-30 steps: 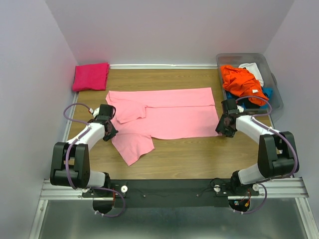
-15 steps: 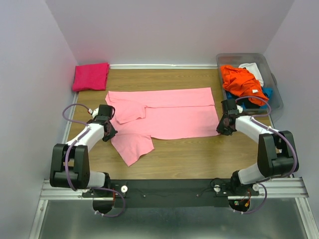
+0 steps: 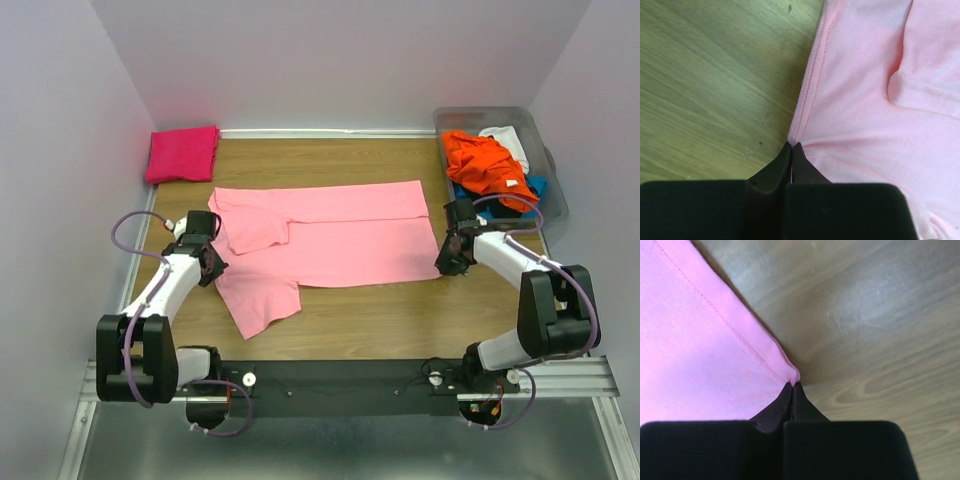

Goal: Fold and stack the t-shirts
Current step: Fold the tshirt

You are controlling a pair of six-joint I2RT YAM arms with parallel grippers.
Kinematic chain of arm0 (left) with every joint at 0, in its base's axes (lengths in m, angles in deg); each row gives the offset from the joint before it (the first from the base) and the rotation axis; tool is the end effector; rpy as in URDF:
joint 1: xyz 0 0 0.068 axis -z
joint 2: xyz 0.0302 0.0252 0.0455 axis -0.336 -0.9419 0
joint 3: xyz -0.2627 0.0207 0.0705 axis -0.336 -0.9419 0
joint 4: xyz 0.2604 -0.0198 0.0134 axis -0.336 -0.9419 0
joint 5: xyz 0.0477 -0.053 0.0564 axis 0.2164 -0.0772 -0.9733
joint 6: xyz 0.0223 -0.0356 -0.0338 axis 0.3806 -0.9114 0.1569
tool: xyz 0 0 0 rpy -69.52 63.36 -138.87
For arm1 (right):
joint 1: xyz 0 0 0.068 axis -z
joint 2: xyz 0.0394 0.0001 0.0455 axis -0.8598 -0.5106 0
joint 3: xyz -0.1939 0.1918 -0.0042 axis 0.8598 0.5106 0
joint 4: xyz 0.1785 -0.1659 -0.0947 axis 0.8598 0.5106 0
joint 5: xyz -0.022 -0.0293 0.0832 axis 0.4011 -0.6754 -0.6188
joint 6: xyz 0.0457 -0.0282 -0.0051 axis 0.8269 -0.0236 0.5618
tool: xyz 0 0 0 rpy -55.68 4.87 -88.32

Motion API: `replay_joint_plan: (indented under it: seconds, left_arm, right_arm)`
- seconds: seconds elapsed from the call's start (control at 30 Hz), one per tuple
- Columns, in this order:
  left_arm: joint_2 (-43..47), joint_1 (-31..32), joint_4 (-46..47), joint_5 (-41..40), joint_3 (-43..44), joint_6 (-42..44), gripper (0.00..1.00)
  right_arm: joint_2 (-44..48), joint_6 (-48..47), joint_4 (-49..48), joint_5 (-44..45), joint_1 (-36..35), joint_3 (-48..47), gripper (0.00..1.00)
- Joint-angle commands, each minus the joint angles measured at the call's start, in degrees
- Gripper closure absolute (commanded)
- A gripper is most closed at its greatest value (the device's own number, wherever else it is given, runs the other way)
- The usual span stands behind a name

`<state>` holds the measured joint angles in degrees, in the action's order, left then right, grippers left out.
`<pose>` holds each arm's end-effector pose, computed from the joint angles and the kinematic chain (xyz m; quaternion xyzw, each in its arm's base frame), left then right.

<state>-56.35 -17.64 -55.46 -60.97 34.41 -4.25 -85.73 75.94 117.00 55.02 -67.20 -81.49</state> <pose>0.2240 0.0009 0.1849 -0.3346 0.9080 0.0333 0.2500 0.2590 0.0294 0.1626 0.2324 0.9519 -0.0230 0.1983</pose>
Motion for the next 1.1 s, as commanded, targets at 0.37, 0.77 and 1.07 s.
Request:
replay_joint_plan:
  seconds: [0.37,0.77,1.07]
  left_arm:
    - [0.0,-5.2,-3.3,4.0,6.8,3.2,1.0]
    - [-5.9,-6.1,-1.4,5.3,12.7,5.8,1.0]
    - [-11.8,-6.8,0.3,6.4,16.2,6.4,1.0]
  right_arm:
    - [-3.0,-3.3,9.2,0.7,0.0,-13.4,0.99]
    - [-12.2,-6.8,8.9,3.3,0.0,-23.7,0.99]
    - [-16.8,-7.5,7.9,5.5,-0.1,-27.7,0.99]
